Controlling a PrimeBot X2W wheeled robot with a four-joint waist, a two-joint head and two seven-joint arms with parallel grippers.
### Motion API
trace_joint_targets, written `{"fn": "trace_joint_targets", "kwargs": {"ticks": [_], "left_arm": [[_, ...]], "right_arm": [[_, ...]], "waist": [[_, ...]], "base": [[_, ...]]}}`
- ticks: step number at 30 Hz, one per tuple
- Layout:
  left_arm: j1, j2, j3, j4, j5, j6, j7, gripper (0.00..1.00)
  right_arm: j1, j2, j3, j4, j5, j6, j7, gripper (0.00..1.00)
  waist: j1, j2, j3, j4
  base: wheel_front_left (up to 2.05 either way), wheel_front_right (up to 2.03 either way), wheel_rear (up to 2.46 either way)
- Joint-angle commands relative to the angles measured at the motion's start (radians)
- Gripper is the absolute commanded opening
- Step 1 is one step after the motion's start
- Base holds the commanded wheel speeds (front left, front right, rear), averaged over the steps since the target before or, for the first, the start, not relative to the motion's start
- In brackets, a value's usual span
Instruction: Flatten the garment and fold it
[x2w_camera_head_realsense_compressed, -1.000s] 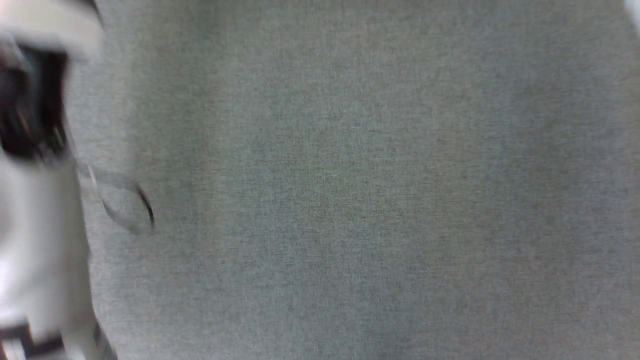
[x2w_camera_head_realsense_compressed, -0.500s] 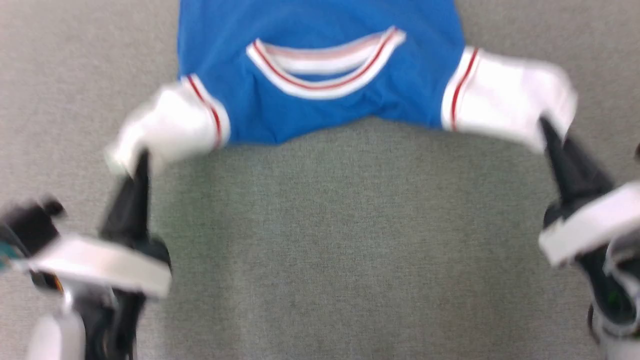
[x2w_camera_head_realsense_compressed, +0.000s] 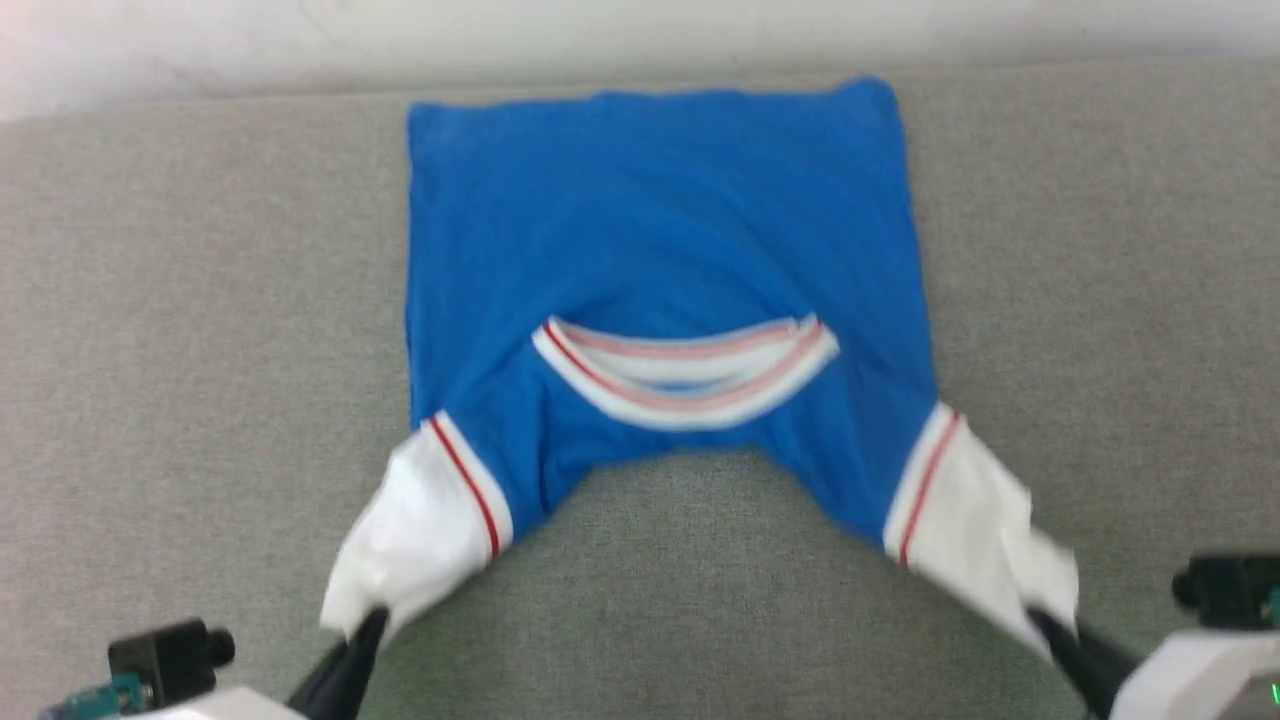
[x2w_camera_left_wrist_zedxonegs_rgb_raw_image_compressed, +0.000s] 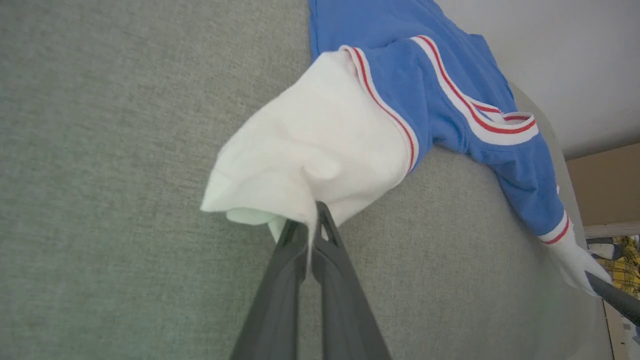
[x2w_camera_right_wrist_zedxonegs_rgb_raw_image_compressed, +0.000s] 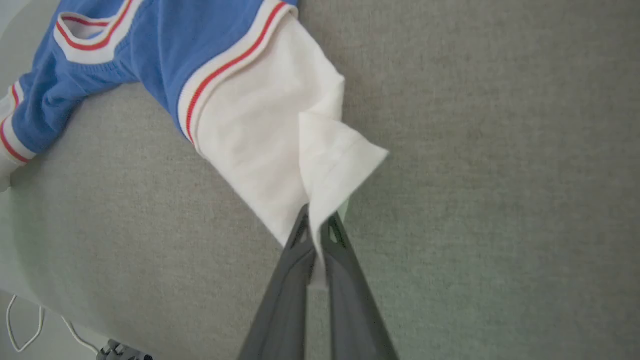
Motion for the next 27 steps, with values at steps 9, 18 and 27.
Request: {"fn": "trace_joint_targets", "kwargs": {"ticks": [9, 18, 27], "left_arm": [[0.160, 0.047, 0.010, -0.043, -0.049, 0.053, 0.138, 0.00], [0.198, 0.045, 0.029, -0.132, -0.042, 0.070, 0.120, 0.00], [0.134, 0.034, -0.014, -0.183, -0.007, 0.060, 0.094, 0.00]], "right_arm": [[0.204, 0.003, -0.107, -0.032, 0.047, -0.001, 0.306, 0.00], [0.207, 0.042, -0.124, -0.080, 0.023, -0.001, 0.274, 0.07], [0.144, 0.034, -0.048, 0.038, -0.044, -0.001, 0.105, 1.00]], "waist": [[0.0002, 0.0000, -0.084, 0.014], [0.0002, 0.0000, -0.111, 0.018], [0.0002, 0.0000, -0.120, 0.013]], "base": [[0.00, 0.00, 0.00], [0.00, 0.00, 0.00], [0.00, 0.00, 0.00]]}}
